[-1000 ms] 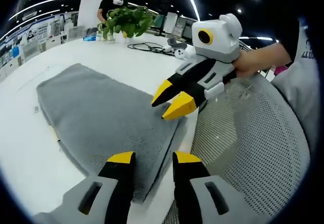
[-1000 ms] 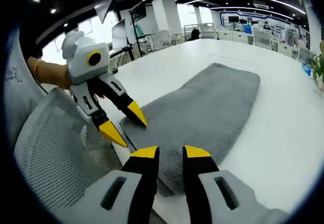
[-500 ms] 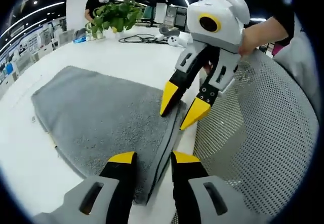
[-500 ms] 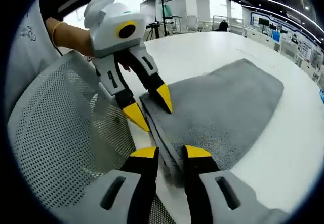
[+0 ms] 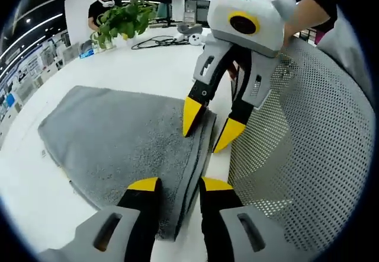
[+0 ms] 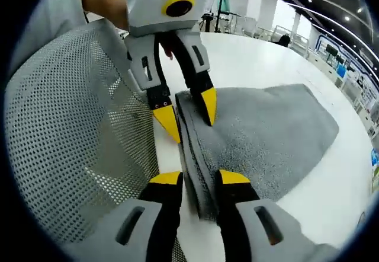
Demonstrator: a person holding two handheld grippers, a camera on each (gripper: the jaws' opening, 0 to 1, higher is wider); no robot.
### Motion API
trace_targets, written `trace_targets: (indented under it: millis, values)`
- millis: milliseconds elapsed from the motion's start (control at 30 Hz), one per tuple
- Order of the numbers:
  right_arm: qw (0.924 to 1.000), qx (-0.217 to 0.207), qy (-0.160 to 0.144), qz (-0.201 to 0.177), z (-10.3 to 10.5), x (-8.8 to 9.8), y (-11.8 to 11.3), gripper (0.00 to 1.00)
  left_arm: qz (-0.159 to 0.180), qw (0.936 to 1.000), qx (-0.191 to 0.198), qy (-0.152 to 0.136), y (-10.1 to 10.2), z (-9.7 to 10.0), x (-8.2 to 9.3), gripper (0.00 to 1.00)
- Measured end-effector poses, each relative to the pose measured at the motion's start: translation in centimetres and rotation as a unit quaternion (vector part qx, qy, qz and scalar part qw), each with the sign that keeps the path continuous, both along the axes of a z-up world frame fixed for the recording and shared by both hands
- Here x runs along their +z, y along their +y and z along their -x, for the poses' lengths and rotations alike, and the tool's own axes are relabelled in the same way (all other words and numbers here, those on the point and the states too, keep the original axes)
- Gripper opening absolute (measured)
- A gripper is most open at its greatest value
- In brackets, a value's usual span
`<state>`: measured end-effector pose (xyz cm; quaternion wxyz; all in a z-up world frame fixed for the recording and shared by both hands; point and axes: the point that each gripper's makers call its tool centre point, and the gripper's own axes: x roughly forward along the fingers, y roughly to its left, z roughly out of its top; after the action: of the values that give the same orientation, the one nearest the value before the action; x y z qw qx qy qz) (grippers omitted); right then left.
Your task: Fold the towel on the table until its edges align and the towel forms a compact rectangular stack.
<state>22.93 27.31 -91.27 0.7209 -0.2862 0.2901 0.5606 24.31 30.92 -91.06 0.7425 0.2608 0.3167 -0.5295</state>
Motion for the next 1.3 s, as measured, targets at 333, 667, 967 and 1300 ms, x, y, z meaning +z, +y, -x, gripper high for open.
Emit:
trace_targets:
  millis: [333, 667, 967, 1300]
  values:
    - [0.9997, 0.007, -0.022, 0.009, -0.3, -0.1, 0.0, 0.18, -0.026, 0.9994, -0.012, -0.019, 0.0, -0.1, -0.1, 0.26]
    - [0.9994, -0.033, 0.004, 0.008, -1.4, 0.0, -0.1, 0.07, -0.028, 0.9994, -0.012, -0.014, 0.0, -0.3, -0.1, 0.22]
    - [0.9954, -0.069, 0.065, -0.015, -1.7, 0.0, -0.2, 0.06, -0.051, 0.9977, -0.036, -0.027, 0.0, -0.4, -0.2, 0.21]
    - [0.9932, -0.081, 0.081, -0.024, -1.6, -0.1, -0.1, 0.06, -0.060, 0.9964, -0.054, -0.026, 0.3, -1.3, -0.1, 0.10]
